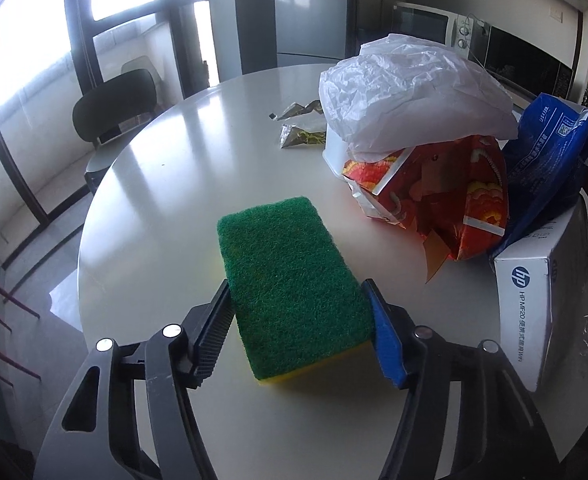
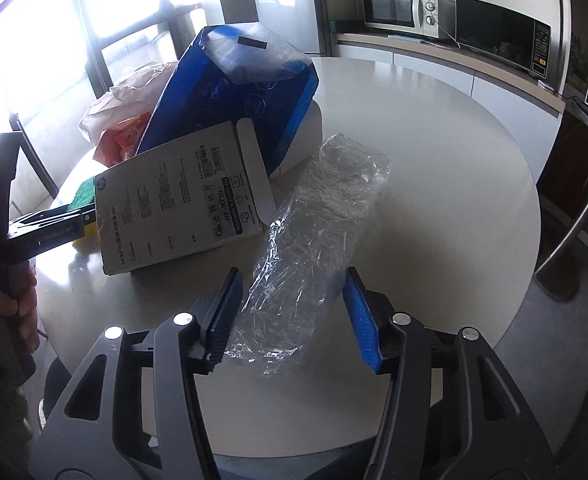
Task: Collect trash
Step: 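Grasp the green sponge with the left tool while the right tool grasps the clear plastic wrap, then carry the sponge and plastic wrap down over the blue wastebasket with both tools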
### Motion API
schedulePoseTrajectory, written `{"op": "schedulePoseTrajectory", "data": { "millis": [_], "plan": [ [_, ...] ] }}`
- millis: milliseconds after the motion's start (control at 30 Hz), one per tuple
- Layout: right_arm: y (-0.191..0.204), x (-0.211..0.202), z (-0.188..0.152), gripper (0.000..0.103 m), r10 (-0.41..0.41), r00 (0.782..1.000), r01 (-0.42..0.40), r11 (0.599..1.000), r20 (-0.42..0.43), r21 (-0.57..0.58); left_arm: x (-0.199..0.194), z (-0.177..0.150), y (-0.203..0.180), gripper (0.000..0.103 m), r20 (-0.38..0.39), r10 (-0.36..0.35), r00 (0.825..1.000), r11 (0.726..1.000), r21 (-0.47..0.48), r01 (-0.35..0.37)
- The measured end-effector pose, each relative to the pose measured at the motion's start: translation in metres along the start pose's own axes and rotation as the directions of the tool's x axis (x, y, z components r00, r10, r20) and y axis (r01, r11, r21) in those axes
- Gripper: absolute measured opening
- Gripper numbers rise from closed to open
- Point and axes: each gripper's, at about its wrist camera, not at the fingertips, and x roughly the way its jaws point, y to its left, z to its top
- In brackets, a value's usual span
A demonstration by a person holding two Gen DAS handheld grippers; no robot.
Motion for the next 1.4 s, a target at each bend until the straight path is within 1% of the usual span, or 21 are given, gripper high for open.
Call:
{"op": "schedulePoseTrajectory", "data": {
  "millis": [67,167,367,467,600,733,800,933,1033,1133,1233,1333,1400],
  "plan": [
    [-0.002,-0.005,-0.002,0.036,0.000,1.000,0.000,1.000,0.006,0.007,-0.006,-0.003,0.004,0.060,0.008,-0.008,1.000,1.000,-0.019,0.008],
    [-0.004,-0.014,-0.005,0.032,0.004,1.000,-0.004,1.000,0.021,0.008,-0.018,-0.008,0.008,0.059,0.031,-0.031,0.999,0.999,-0.038,0.033],
    [-0.004,-0.042,-0.018,0.030,0.018,0.998,-0.018,1.000,0.052,-0.005,-0.058,-0.028,0.011,0.059,0.063,-0.091,0.994,0.994,-0.053,0.095],
    [-0.002,-0.062,-0.028,0.030,0.033,0.998,-0.031,0.999,0.062,-0.027,-0.078,-0.037,0.013,0.059,0.083,-0.129,0.988,0.990,-0.049,0.133],
    [0.001,-0.087,-0.041,0.030,0.057,0.996,-0.053,0.997,0.067,-0.055,-0.110,-0.051,0.005,0.059,0.106,-0.172,0.979,0.985,-0.012,0.174],
    [0.003,-0.106,-0.054,0.029,0.089,0.994,-0.085,0.994,0.056,-0.070,-0.131,-0.064,0.001,0.059,0.109,-0.213,0.971,0.977,0.006,0.214],
    [0.005,-0.114,-0.062,0.029,0.104,0.993,-0.100,0.992,0.047,-0.080,-0.143,-0.070,-0.005,0.059,0.108,-0.225,0.968,0.974,0.024,0.224],
    [0.010,-0.132,-0.083,0.029,0.125,0.992,-0.122,0.986,0.024,-0.109,-0.168,-0.087,-0.015,0.059,0.106,-0.240,0.965,0.969,0.090,0.231],
    [0.012,-0.143,-0.098,0.029,0.137,0.991,-0.135,0.982,0.003,-0.132,-0.180,-0.102,-0.014,0.059,0.092,-0.255,0.963,0.964,0.107,0.245],
    [0.017,-0.151,-0.111,0.029,0.153,0.988,-0.154,0.976,-0.019,-0.155,-0.180,-0.121,-0.013,0.059,0.046,-0.275,0.960,0.957,0.106,0.269],
    [0.020,-0.155,-0.123,0.029,0.176,0.983,-0.182,0.971,-0.053,-0.155,-0.173,-0.139,-0.014,0.059,-0.011,-0.301,0.954,0.948,0.104,0.300],
    [0.021,-0.151,-0.134,0.029,0.179,0.978,-0.195,0.967,-0.105,-0.163,-0.158,-0.149,-0.014,0.059,-0.052,-0.296,0.954,0.949,0.098,0.300],
    [0.019,-0.144,-0.139,0.029,0.178,0.975,-0.199,0.967,-0.136,-0.157,-0.143,-0.155,-0.014,0.059,-0.082,-0.304,0.949,0.947,0.082,0.311]
  ]
}}
